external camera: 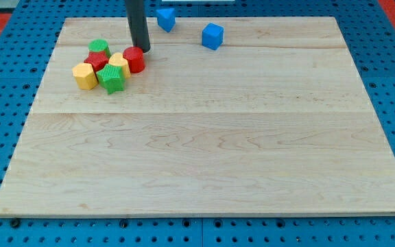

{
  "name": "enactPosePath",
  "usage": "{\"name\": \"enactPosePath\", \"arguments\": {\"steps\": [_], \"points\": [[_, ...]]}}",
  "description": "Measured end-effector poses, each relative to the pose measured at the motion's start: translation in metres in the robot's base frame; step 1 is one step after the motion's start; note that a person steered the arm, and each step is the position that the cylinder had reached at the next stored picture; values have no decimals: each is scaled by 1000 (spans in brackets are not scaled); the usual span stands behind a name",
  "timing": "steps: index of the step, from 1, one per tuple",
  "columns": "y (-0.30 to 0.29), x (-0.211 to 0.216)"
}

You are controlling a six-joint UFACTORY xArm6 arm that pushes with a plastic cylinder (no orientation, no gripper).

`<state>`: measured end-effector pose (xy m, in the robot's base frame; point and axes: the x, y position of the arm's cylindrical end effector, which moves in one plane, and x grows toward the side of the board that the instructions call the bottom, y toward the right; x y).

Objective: Slide blue triangle slightly right

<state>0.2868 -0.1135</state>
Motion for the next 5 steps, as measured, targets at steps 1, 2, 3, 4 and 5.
{"name": "enactPosePath", "arguments": {"steps": [1,2,3,4,5], "points": [[-11,-30],[-32,-83],[-34,-95],[-24,-95],[52,-86]]}}
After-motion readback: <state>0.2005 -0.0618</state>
